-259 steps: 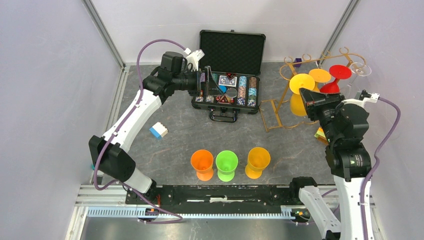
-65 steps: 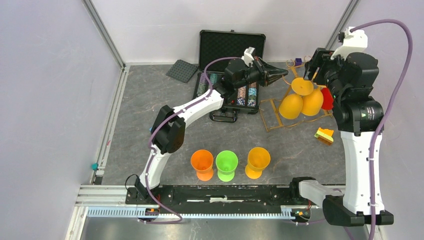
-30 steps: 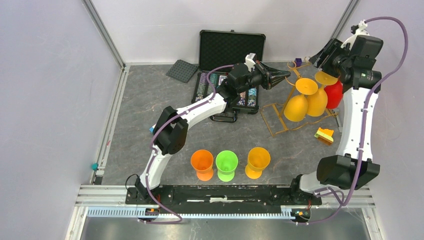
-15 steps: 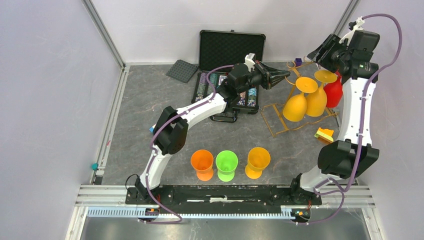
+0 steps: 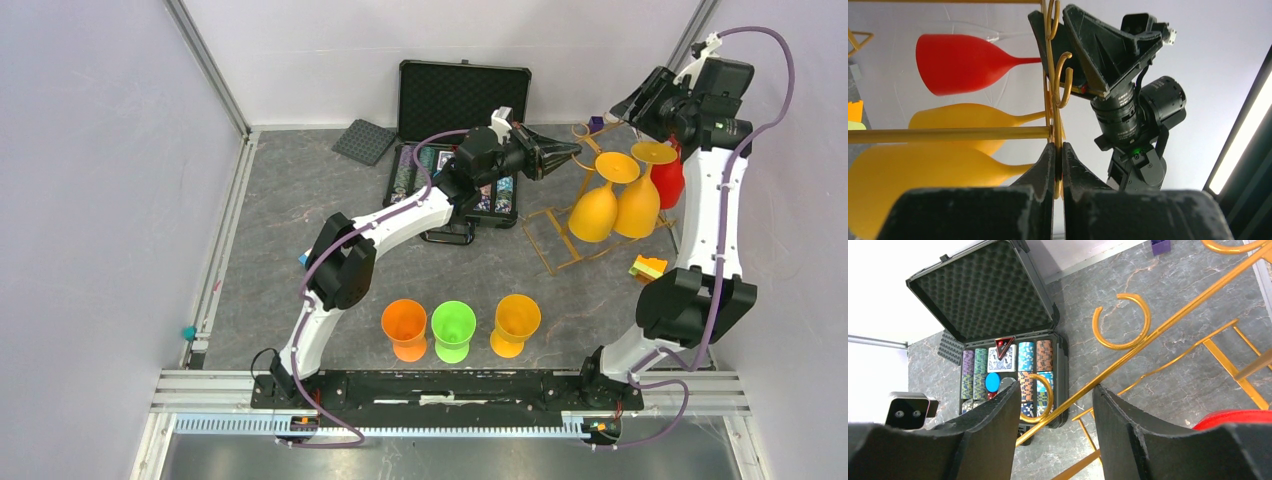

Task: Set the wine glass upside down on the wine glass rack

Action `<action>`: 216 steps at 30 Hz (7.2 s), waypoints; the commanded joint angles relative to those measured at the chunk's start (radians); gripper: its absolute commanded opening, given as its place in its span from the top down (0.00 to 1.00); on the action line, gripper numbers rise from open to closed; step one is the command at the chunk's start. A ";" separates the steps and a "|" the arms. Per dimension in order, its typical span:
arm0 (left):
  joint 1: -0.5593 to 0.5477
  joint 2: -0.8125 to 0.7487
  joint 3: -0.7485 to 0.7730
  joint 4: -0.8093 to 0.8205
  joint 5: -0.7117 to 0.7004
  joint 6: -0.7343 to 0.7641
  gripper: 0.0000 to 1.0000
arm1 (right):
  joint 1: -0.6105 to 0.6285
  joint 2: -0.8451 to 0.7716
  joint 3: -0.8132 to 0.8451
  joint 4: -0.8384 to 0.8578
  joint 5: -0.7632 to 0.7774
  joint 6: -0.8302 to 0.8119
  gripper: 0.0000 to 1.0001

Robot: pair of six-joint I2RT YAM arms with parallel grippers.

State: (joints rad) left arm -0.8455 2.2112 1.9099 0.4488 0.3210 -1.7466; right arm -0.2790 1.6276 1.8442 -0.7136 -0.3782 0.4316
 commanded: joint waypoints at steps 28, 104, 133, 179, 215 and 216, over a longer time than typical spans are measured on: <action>-0.083 -0.184 -0.239 0.032 0.070 0.078 0.82 | 0.151 0.096 0.160 -0.045 -0.175 -0.024 0.41; 0.288 -0.568 -0.667 -0.262 0.297 0.481 0.35 | 0.063 -0.644 -0.353 -0.247 0.687 -0.273 0.28; 0.427 -0.601 -0.728 -0.317 0.477 0.565 0.33 | -0.212 -0.440 -0.946 0.175 0.099 -0.139 0.33; 0.429 -0.584 -0.727 -0.319 0.483 0.569 0.34 | -0.040 -0.401 -0.778 0.054 0.730 -0.411 1.00; 0.427 -0.603 -0.746 -0.302 0.485 0.560 0.35 | 0.156 -0.382 -0.200 0.087 1.240 -0.927 1.00; 0.428 -0.603 -0.744 -0.302 0.486 0.560 0.35 | 0.156 -0.394 -0.222 0.107 1.256 -0.951 1.00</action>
State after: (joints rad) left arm -0.4210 1.6428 1.1553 0.1074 0.7902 -1.1759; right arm -0.1261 1.2869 1.6341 -0.6743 0.8001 -0.4397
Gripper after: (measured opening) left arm 0.657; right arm 0.012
